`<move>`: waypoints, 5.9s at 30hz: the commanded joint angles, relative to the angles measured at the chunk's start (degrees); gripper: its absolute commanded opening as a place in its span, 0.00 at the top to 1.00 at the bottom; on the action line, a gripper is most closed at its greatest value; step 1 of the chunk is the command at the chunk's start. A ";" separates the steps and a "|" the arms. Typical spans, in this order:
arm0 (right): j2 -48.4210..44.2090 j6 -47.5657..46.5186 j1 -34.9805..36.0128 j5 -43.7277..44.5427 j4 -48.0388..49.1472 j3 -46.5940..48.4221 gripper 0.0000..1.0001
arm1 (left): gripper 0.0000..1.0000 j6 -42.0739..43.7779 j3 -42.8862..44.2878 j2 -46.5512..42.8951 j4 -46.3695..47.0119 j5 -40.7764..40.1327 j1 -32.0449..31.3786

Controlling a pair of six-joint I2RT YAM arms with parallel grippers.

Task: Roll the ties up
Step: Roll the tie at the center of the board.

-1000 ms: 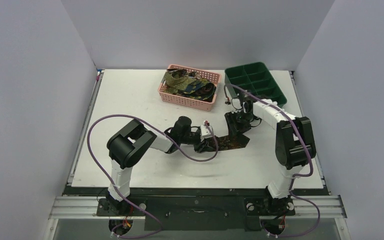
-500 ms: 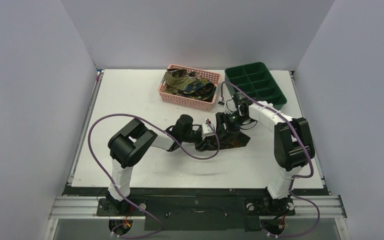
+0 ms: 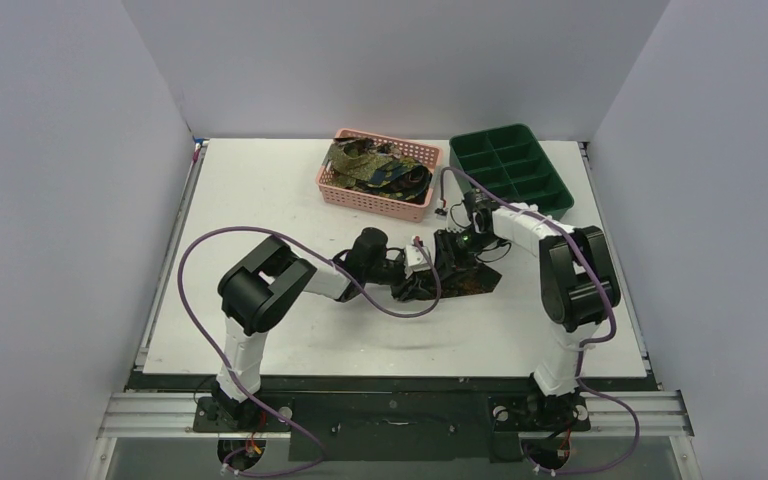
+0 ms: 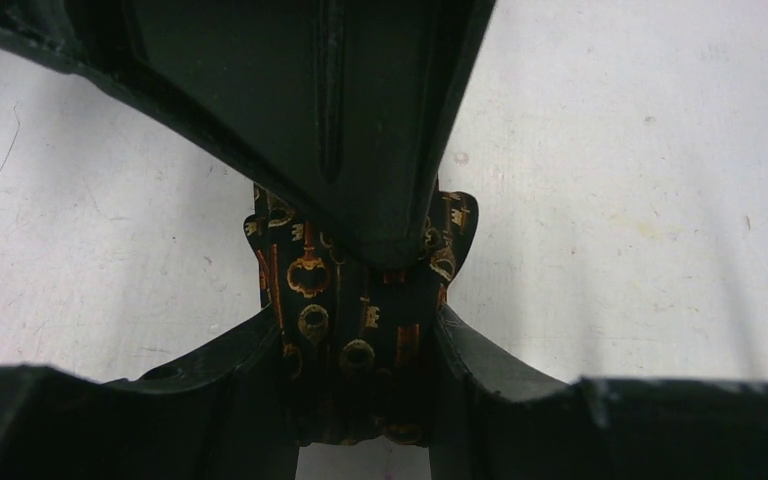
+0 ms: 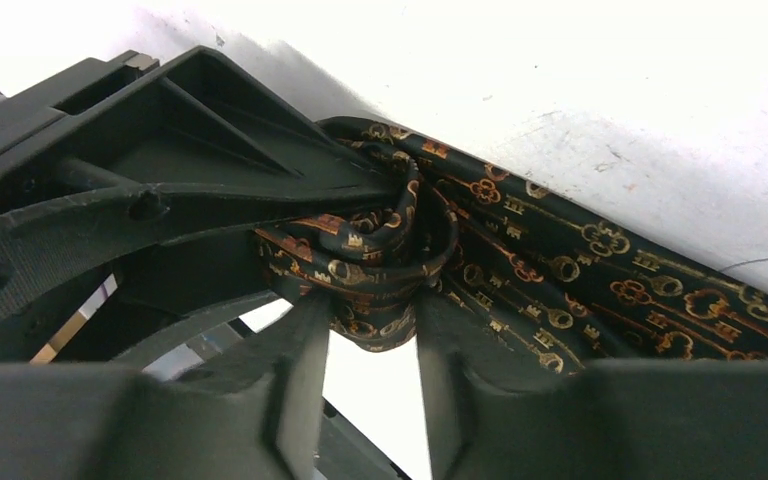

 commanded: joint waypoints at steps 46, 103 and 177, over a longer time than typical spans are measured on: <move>9.02 -1.26 -0.96 15.20 1.86 1.16 1.00 | 0.54 -18.16 3.45 9.87 19.66 -5.93 -3.43; 8.66 -7.43 -1.89 30.63 -10.35 5.46 1.00 | 0.22 -11.39 -1.86 -0.48 19.55 -5.20 -4.47; -6.31 0.47 -5.18 -1.30 -1.12 -4.86 0.26 | 0.89 1.51 -2.64 2.35 -5.62 -6.54 -3.91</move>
